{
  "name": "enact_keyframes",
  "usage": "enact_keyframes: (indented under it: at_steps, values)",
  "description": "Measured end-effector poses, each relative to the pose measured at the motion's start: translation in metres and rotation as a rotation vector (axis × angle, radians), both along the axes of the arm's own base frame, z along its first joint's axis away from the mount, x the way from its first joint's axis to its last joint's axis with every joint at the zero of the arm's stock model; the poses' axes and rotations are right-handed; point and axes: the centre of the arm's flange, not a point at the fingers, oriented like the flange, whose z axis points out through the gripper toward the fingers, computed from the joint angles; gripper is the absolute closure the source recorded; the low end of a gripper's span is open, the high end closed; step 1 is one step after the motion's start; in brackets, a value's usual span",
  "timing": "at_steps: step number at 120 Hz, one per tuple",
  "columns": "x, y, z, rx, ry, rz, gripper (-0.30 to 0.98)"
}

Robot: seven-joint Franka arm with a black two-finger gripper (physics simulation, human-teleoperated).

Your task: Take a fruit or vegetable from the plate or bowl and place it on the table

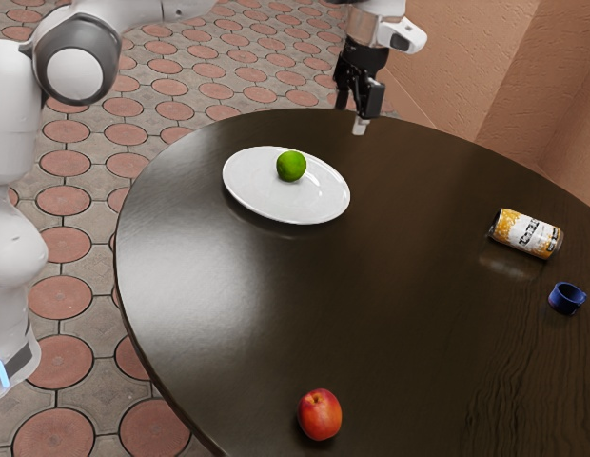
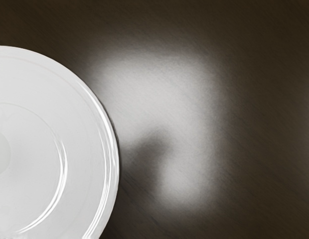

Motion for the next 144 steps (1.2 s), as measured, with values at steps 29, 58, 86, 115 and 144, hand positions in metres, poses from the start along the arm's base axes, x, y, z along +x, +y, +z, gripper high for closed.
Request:
enact_keyframes:
  at_steps: [29,58,86,115,144]
  values:
    - [-0.002,0.003,0.009,0.022,-0.017,0.009,0.0]
    - [-0.062,0.03,0.116,0.092,-0.19,0.126,0.0]
    - [-0.059,0.146,0.058,0.112,-0.035,0.428,0.0]
    - [0.015,0.208,-0.062,0.099,0.039,0.528,0.0]
    - [0.068,0.224,-0.168,0.067,0.065,0.547,0.0]
